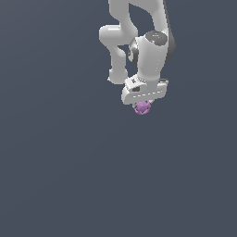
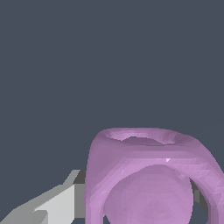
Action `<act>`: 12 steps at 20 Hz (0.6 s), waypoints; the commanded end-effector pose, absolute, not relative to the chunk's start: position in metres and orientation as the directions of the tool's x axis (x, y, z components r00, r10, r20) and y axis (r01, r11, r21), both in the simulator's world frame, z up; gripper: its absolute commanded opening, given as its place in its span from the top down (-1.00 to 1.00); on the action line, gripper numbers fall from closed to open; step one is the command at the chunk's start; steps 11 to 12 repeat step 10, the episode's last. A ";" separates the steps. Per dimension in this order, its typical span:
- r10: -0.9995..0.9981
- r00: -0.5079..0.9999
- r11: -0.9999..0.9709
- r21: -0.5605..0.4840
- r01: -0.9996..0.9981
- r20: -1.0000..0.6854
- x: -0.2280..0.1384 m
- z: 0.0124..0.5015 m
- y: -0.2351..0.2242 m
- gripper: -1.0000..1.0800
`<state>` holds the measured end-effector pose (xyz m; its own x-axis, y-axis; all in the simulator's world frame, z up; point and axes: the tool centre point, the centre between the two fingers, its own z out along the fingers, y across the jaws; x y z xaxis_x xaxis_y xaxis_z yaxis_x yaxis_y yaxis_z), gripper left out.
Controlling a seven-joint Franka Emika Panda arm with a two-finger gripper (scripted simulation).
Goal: Pick up the object and move it to a goal position.
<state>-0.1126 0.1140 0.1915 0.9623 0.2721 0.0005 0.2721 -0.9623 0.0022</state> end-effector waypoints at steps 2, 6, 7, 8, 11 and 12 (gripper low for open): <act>0.272 0.962 -0.962 0.002 0.272 0.000 -0.121 0.208 0.125 1.00; 0.272 0.962 -0.962 0.001 0.272 0.000 -0.126 0.219 0.132 1.00; 0.272 0.962 -0.962 0.001 0.272 0.000 -0.126 0.221 0.134 1.00; 0.272 0.962 -0.962 0.000 0.272 0.000 -0.127 0.222 0.134 1.00; 0.272 0.962 -0.962 0.000 0.272 0.000 -0.127 0.223 0.135 1.00; 0.272 0.962 -0.962 0.000 0.272 0.000 -0.127 0.223 0.135 1.00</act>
